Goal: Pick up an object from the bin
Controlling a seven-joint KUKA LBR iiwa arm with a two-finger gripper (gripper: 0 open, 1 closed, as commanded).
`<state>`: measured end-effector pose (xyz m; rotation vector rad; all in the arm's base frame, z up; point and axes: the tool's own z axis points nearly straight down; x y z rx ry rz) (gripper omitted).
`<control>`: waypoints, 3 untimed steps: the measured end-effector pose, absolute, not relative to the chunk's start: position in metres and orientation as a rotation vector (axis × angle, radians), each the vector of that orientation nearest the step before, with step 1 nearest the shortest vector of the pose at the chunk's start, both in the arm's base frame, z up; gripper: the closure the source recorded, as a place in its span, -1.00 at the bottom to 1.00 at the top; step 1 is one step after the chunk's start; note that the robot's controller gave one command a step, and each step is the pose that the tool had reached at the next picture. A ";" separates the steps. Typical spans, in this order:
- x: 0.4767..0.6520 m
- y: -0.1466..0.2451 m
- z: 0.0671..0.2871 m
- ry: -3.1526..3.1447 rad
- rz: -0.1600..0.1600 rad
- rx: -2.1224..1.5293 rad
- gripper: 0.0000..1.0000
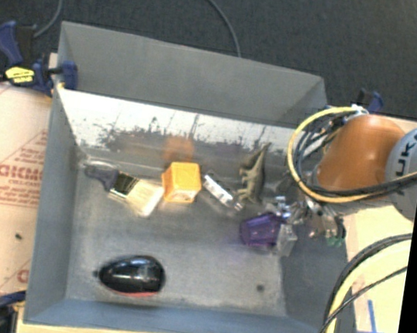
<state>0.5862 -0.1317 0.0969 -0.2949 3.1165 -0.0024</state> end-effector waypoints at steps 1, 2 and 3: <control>0.586 -0.132 0.118 3.118 -0.002 -0.294 1.00; 0.587 -0.132 0.132 3.112 -0.005 -0.293 1.00; 0.586 -0.132 0.148 3.115 -0.003 -0.291 1.00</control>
Offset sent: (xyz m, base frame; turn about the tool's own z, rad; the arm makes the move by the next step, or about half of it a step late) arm 0.0000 0.0000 0.0871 0.0000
